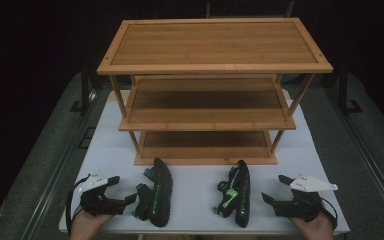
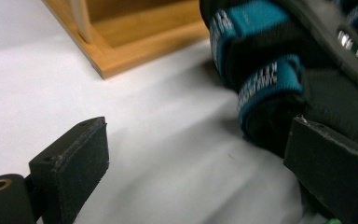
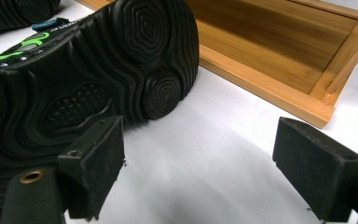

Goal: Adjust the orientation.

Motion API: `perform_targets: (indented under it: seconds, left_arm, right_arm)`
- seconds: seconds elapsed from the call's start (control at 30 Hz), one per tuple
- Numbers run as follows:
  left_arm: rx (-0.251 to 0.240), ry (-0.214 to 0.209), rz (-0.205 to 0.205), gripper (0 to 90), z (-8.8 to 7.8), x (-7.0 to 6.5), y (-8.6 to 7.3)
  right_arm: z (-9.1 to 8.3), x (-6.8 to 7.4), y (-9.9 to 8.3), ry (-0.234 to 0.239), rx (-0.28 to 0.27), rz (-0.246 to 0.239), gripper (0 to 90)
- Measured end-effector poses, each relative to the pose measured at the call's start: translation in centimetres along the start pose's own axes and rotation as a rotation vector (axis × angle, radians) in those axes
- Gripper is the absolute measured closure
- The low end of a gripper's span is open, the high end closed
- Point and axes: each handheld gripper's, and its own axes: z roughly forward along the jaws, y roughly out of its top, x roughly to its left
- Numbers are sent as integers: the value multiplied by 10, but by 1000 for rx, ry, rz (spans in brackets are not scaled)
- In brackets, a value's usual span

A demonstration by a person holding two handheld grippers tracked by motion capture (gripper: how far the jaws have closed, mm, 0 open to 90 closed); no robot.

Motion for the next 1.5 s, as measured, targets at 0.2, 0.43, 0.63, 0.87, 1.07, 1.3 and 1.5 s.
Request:
perform_targets:
  seconds: [0.2,0.43,0.63,0.87,1.07,1.3,1.5]
  left_arm:
    - [8,-1,6,57,4,-3,1]
    - [19,-9,7,57,14,-7,6]
    - [-5,-38,-9,57,17,-11,10]
    - [-45,-85,-22,57,22,-20,20]
    - [-54,-78,-12,57,29,-26,28]
    - [-49,-129,-23,58,32,-28,35]
    - [-82,-163,-35,57,30,-28,37]
  right_arm:
    - [0,0,0,0,-1,1,161]
    - [1,1,0,1,2,-1,161]
    - [0,2,0,-3,0,0,161]
    - [-1,2,1,-3,-4,-4,161]
    - [-1,2,1,-5,-9,1,161]
    - [-3,2,1,-7,-13,0,161]
    - [-3,2,1,-8,-14,-2,161]
